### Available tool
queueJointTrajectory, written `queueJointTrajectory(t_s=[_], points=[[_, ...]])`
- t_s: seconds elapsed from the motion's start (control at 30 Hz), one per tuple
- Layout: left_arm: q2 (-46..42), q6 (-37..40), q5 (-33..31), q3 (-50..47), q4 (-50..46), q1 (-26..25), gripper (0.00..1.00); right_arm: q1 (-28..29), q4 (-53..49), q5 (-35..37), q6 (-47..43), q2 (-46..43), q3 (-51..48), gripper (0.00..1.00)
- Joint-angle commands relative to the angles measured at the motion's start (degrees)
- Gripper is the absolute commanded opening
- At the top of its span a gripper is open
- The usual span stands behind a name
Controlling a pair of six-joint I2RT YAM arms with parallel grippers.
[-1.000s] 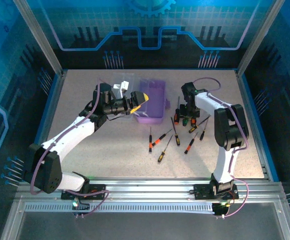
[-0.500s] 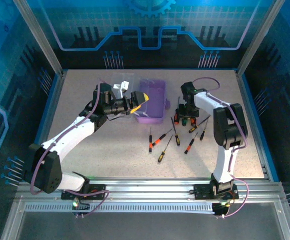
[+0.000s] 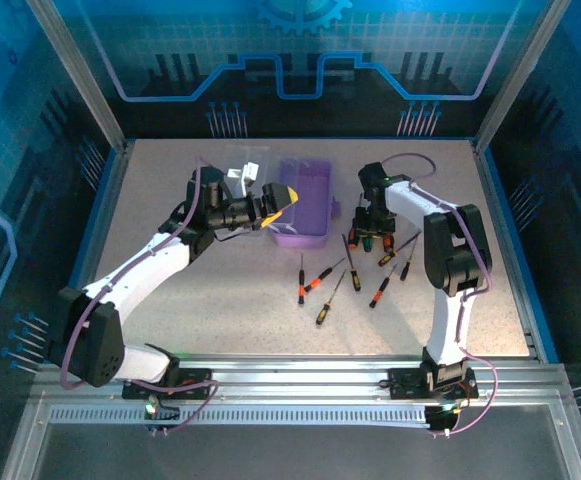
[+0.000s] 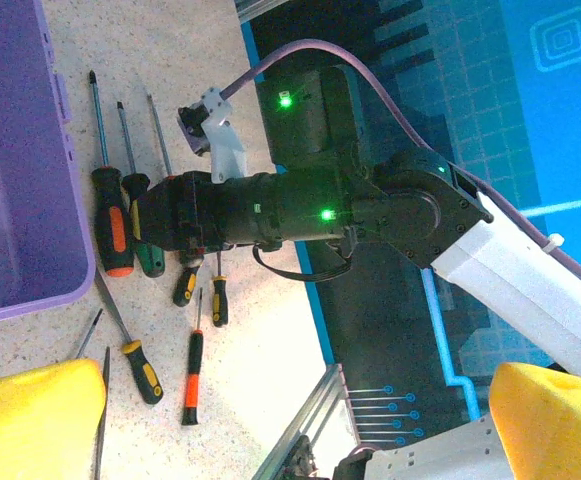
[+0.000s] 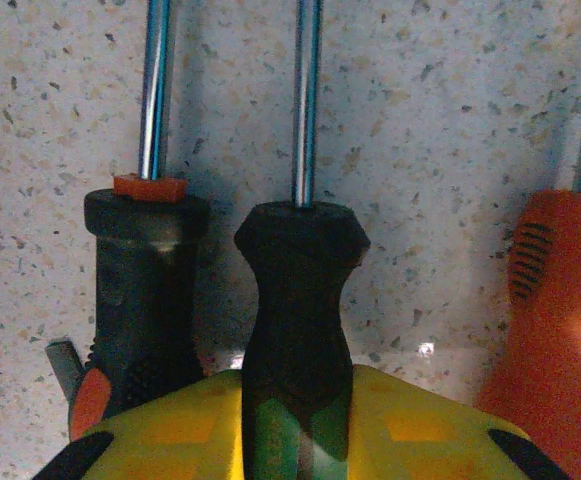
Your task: Pack the tool kit
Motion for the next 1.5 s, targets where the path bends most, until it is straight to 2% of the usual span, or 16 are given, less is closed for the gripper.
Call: queueJointTrajectory(t_s=[0.0, 0.33, 0.57, 0.77, 0.87, 0.97, 1.2, 1.33, 1.47], points=[[-0.06, 1.87, 1.09, 0.76, -1.08, -0.47, 0.99, 0.66, 1.26, 0.86, 0.25, -0.43, -1.27, 0.26], [-1.19, 6.44, -2.47, 2.33, -7.37, -0.08, 0.99, 0.83, 2.74, 1.33, 0.83, -6.91, -2.99, 0.26], [-1.59, 6.16, -3.7, 2.5, -8.59, 1.82, 0.99, 1.25, 0.82, 1.85, 0.46, -9.89, -1.7, 0.25], [-2.15, 5.85, -6.56, 2.27, -10.47, 4.89, 0.99, 6.01, -2.62, 3.57, 0.33, -11.31, 4.19, 0.25], [-1.56, 6.85, -7.79, 2.94, -12.65, 6.03, 0.99, 10.07, -4.03, 3.78, 0.84, -9.17, 9.37, 0.25], [-1.89, 6.52, -8.75, 2.69, -12.86, 7.35, 0.99, 11.58, -3.51, 1.41, 2.74, -5.85, 13.96, 0.25], [-2.51, 6.58, -9.99, 2.02, -12.62, 8.44, 0.99, 12.94, -3.39, -7.32, 8.1, 6.59, 27.84, 0.24], [-2.69, 6.61, -10.4, 2.0, -12.83, 9.7, 0.99, 13.25, -4.59, -8.39, 10.01, 12.4, 33.66, 0.24], [-2.6, 5.88, -9.77, 1.71, -11.92, 10.51, 0.99, 13.32, -4.48, -7.59, 11.45, 15.46, 35.23, 0.24]])
